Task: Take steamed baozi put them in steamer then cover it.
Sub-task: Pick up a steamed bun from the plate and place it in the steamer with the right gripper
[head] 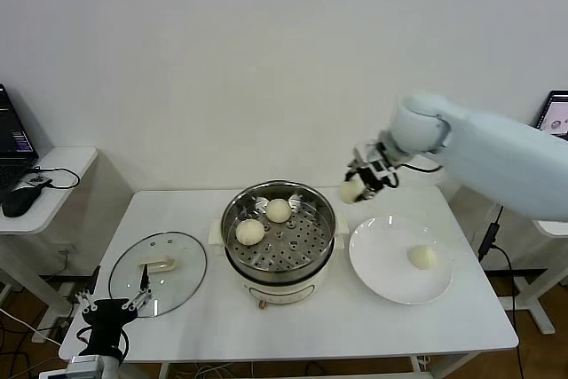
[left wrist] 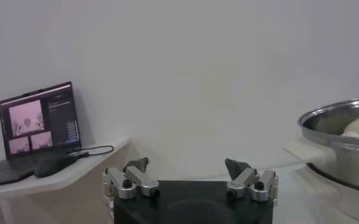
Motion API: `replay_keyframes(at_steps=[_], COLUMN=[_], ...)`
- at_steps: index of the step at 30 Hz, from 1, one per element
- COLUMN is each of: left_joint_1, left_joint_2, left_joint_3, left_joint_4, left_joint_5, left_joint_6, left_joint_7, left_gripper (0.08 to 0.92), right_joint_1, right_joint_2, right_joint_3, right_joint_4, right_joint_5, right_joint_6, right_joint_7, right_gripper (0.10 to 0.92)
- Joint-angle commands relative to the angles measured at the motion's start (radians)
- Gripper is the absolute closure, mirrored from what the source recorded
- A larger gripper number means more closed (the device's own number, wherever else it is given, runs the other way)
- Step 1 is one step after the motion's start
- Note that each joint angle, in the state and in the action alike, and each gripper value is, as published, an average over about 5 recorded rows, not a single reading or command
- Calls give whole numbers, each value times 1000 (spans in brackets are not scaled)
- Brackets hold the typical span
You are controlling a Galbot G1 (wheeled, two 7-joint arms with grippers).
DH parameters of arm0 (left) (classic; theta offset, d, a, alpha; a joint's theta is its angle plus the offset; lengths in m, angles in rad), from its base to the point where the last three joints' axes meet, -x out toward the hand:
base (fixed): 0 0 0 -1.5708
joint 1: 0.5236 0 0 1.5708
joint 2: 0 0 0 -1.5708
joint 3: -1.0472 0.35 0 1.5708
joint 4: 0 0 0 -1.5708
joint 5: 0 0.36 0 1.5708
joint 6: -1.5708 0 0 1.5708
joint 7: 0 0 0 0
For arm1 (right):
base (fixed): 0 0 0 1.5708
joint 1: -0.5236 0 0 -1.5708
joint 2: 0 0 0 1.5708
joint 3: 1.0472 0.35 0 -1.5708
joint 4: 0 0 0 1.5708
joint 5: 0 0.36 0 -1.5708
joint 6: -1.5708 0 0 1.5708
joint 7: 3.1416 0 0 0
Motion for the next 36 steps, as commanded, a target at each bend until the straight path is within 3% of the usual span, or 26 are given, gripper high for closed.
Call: replay_keyframes(at_steps=[1,20,26,36], left_joint_1=[2,-1,-1,1], left_joint_2=[-5,-19,-18,-21], left_joint_3=[-10,-14,-15,-13], left_joint_4=[-8,-9,-9,-11], left_joint_5=[-2,-5,-6,-5], left_joint_6=[-1,-3,-4,-4], left_joint_7=[0,-1,-1,-1], left_gripper=[177,177,177,177], right_joint_1=[42,-100,-90,-83], right_joint_2=[265,341,310,284], right_joint_3=[-89,-153,-158,-158], right_joint_4=[-11,-32,-10,23], right_joint_5=[52,-156,-166,-153], right_joint_6=[42,312,355,370], right_joint_7=[24,31,0,-10], right_gripper=[498,464,403,397])
